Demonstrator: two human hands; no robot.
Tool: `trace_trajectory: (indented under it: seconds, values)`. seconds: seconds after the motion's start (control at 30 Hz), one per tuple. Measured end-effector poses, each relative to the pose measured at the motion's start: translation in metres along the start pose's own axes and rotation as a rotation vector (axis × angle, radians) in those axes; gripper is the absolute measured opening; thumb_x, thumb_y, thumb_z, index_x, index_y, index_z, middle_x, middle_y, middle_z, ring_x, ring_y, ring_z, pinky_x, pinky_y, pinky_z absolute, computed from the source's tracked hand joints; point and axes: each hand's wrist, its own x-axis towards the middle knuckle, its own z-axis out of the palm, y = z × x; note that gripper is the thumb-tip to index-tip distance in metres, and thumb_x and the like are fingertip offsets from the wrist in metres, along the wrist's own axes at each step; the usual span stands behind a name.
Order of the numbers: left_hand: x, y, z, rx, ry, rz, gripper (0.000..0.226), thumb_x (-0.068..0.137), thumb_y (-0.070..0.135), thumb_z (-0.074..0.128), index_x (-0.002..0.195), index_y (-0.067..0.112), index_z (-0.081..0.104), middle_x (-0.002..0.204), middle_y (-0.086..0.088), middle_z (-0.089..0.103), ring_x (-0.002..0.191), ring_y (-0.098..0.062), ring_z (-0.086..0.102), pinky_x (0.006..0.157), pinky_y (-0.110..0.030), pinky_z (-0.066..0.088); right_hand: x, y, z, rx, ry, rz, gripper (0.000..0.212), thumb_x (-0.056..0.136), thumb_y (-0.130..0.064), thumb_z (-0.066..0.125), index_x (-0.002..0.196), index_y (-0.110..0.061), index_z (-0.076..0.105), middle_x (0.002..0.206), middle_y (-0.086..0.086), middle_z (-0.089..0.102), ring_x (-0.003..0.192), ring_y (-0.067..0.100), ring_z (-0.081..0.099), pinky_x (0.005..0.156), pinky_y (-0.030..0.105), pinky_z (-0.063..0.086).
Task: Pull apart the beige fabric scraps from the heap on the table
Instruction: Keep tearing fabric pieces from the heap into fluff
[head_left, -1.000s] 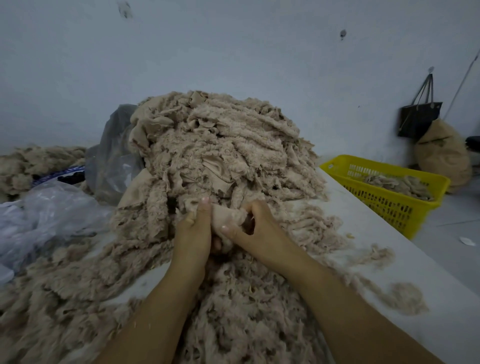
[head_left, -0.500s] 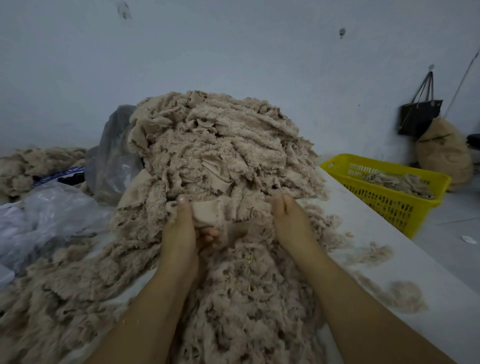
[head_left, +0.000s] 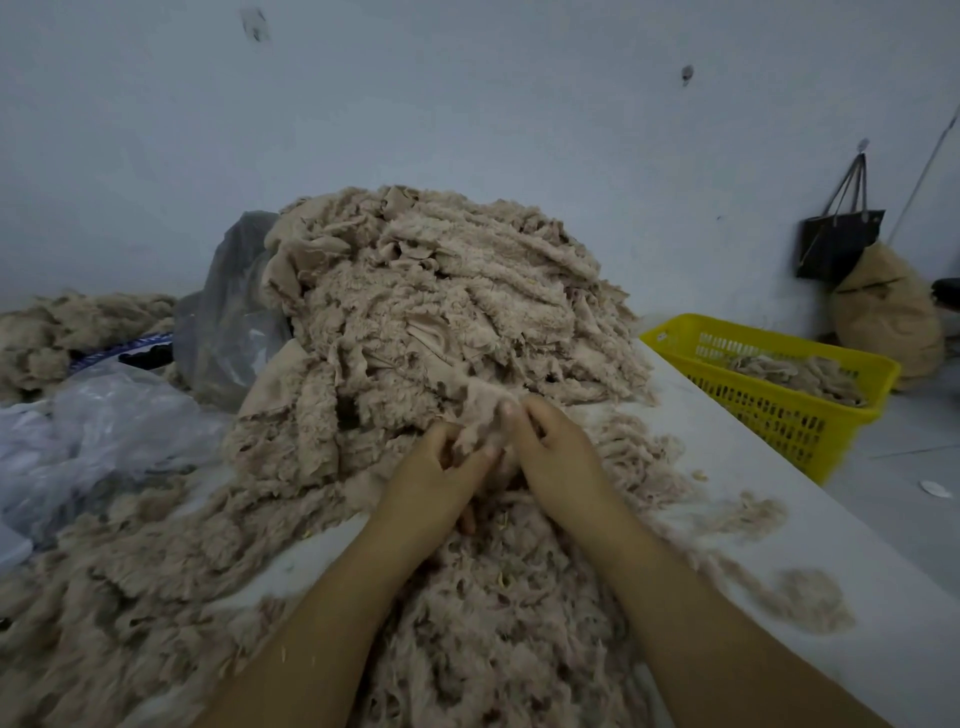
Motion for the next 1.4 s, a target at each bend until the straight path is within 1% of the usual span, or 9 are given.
trace_trajectory:
  seconds: [0.13,0.47,0.63,0.77,0.87,1.03,1.1,1.2,1.4]
  values:
    - [0.005,-0.01,-0.003,0.233,0.018,0.003,0.023,0.097,0.035,0.059,0.079,0.02,0.06,0.066,0.006,0.06,0.047,0.001,0.051,0.045,-0.013,0.036,0.003,0.004,-0.005,0.025,0.097,0.099,0.039,0.105,-0.037,0.043,0.071,-0.017,0.042,0.064,-0.004,0.036,0.051,0.005,0.034,0.051,0.018,0.029]
    - [0.01,-0.01,-0.012,0.362,0.151,-0.067,0.015,0.094,0.017,0.055,0.08,0.012,0.053,0.078,-0.008,0.055,0.08,-0.025,0.048,0.054,-0.031,0.031,0.001,0.013,-0.001,0.071,0.123,0.132,0.04,0.105,-0.042,0.04,0.081,-0.012,0.052,0.062,-0.007,0.038,0.051,0.001,0.038,0.049,0.014,0.032]
    - [0.01,-0.004,-0.009,0.078,0.157,-0.064,0.026,0.095,0.012,0.049,0.07,0.018,0.052,0.06,-0.002,0.05,0.049,-0.016,0.04,0.051,-0.029,0.033,0.006,0.016,-0.008,0.14,0.216,0.206,0.035,0.106,-0.042,0.038,0.071,-0.037,0.039,0.053,-0.031,0.048,0.05,-0.011,0.046,0.046,0.006,0.033]
    - [0.008,0.001,-0.01,-0.231,0.097,-0.173,0.048,0.096,0.01,0.044,0.051,0.029,0.044,0.051,0.008,0.036,0.047,-0.012,0.028,0.047,-0.027,0.023,0.007,0.022,-0.012,0.179,0.261,0.253,0.042,0.105,-0.038,0.043,0.087,0.0,0.045,0.059,-0.007,0.034,0.045,0.008,0.028,0.04,0.015,0.025]
    - [0.005,0.004,-0.012,-0.468,0.025,-0.25,0.045,0.094,0.008,0.046,0.053,0.026,0.041,0.056,0.005,0.037,0.047,-0.013,0.032,0.047,-0.026,0.027,0.006,0.022,-0.013,0.155,0.248,0.222,0.038,0.103,-0.033,0.048,0.097,0.005,0.047,0.077,0.007,0.035,0.055,0.011,0.026,0.047,0.017,0.026]
    - [0.007,0.006,-0.015,-0.708,0.053,-0.24,0.018,0.095,0.004,0.046,0.093,0.01,0.063,0.084,-0.016,0.059,0.072,-0.027,0.052,0.065,-0.035,0.045,0.003,0.002,-0.009,0.018,0.167,0.042,0.032,0.091,-0.058,0.054,0.116,-0.039,0.046,0.119,-0.014,0.037,0.095,-0.01,0.045,0.078,0.011,0.038]
    - [0.01,0.003,-0.016,-0.757,0.069,-0.224,0.013,0.096,0.007,0.048,0.094,0.007,0.06,0.074,-0.015,0.061,0.064,-0.023,0.058,0.059,-0.033,0.05,-0.003,-0.008,-0.001,-0.024,-0.054,0.002,0.035,0.081,-0.081,0.044,0.103,-0.054,0.048,0.107,-0.031,0.049,0.091,-0.014,0.051,0.069,0.007,0.041]
    - [0.013,0.002,-0.017,-0.801,0.086,-0.172,0.013,0.097,0.011,0.049,0.093,0.005,0.06,0.077,-0.013,0.067,0.064,-0.018,0.065,0.052,-0.028,0.052,-0.006,-0.004,0.014,-0.095,-0.23,-0.022,0.031,0.09,-0.068,0.049,0.082,-0.039,0.057,0.075,-0.027,0.06,0.063,-0.009,0.054,0.052,0.009,0.039]
    - [0.006,-0.004,-0.009,-0.115,-0.007,-0.007,0.018,0.085,0.059,0.065,0.092,0.042,0.067,0.091,0.022,0.07,0.08,0.004,0.066,0.067,-0.019,0.052,0.005,-0.002,-0.006,0.436,0.0,0.286,0.029,0.096,-0.05,0.056,0.082,-0.031,0.073,0.082,-0.007,0.076,0.076,0.009,0.073,0.067,0.023,0.053]
